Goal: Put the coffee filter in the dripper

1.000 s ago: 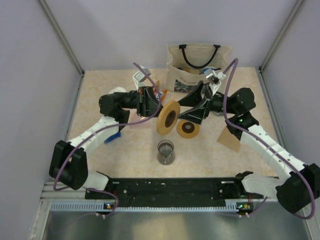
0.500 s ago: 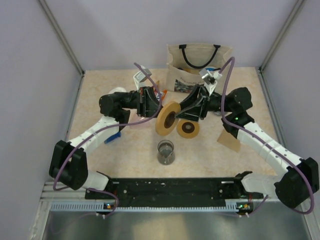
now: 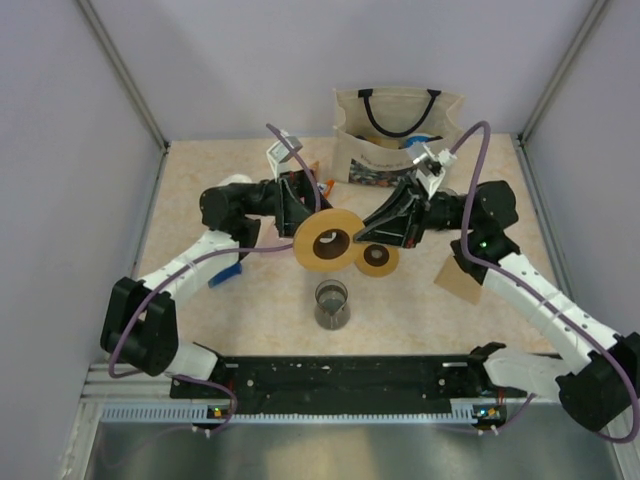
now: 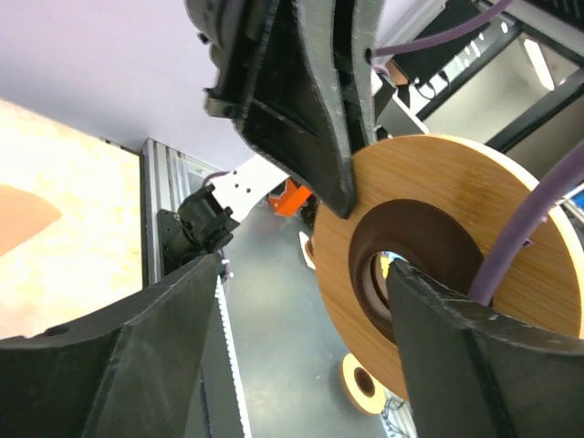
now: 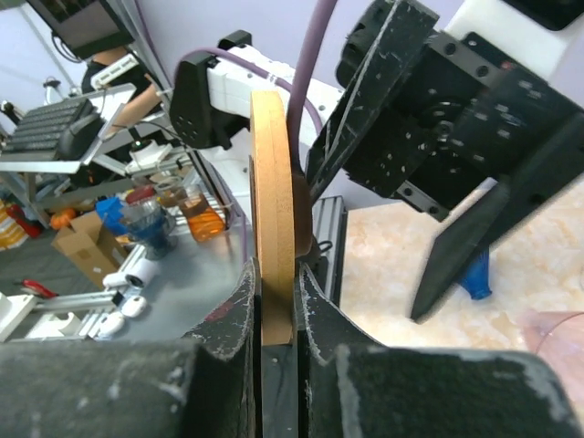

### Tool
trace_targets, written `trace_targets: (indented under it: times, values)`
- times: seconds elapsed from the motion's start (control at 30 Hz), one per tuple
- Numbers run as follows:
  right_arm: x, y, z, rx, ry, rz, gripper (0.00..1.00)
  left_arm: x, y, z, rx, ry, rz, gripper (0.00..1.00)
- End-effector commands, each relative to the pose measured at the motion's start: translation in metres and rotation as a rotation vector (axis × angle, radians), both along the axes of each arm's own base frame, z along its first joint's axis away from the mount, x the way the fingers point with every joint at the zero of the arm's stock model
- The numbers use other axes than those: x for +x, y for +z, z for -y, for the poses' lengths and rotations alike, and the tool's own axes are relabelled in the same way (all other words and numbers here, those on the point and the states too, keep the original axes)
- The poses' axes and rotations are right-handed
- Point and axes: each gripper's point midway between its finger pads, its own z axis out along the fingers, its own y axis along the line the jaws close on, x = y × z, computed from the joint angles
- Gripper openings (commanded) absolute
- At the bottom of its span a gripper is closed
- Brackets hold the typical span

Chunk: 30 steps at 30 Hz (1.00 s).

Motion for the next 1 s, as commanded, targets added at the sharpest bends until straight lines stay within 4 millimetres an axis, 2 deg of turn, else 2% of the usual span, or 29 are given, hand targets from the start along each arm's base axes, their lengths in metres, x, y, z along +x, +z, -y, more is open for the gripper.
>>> trace_targets:
  times: [0.0, 0.03, 0.13, 0.23, 0.27, 0.3, 0.4, 0.53, 0.6, 0.67, 0.73, 0.87, 0.97]
  values:
    - [-0.009, 0.024, 0.012, 0.031, -0.094, 0.096, 0.0, -0.002, 0.025, -0.007, -0.11, 0.055, 0.234, 0.94]
    - [-0.004, 0.025, 0.014, 0.016, -0.146, 0.101, 0.0, 0.004, 0.022, -0.007, -0.096, 0.073, 0.224, 0.99]
    - [0.006, 0.032, 0.03, 0.0, -0.334, 0.125, 0.0, 0.031, 0.009, -0.007, -0.024, 0.166, 0.167, 0.99]
    - [0.009, 0.036, 0.048, -0.001, -0.474, 0.107, 0.0, 0.086, -0.015, -0.011, 0.162, 0.461, 0.159, 0.99]
    - [0.017, 0.036, 0.056, -0.001, -0.554, 0.087, 0.0, 0.108, -0.037, -0.022, 0.321, 0.643, 0.135, 0.99]
    - [0.023, 0.031, 0.061, -0.02, -0.606, 0.054, 0.0, 0.126, -0.05, -0.035, 0.434, 0.79, 0.135, 0.99]
    - [0.038, 0.013, 0.073, -0.078, -0.727, -0.052, 0.0, 0.162, -0.069, -0.088, 0.609, 1.163, 0.06, 0.99]
    - [0.053, -0.024, 0.081, -0.191, -0.813, -0.222, 0.0, 0.167, -0.092, -0.152, 0.752, 1.509, -0.053, 0.99]
    - [0.054, -0.042, 0.078, -0.243, -0.803, -0.311, 0.0, 0.159, -0.105, -0.187, 0.813, 1.682, -0.114, 0.99]
    - [0.051, -0.058, 0.067, -0.289, -0.736, -0.404, 0.0, 0.149, -0.115, -0.209, 0.852, 1.782, -0.148, 0.99]
    - [0.043, -0.076, 0.05, -0.331, -0.615, -0.518, 0.0, 0.139, -0.124, -0.217, 0.862, 1.812, -0.168, 0.99]
    - [0.022, -0.107, 0.022, -0.386, -0.365, -0.736, 0.0, 0.127, -0.137, -0.218, 0.844, 1.794, -0.183, 0.99]
    - [0.011, -0.116, 0.011, -0.379, -0.227, -0.836, 0.0, 0.123, -0.144, -0.219, 0.853, 1.79, -0.187, 0.99]
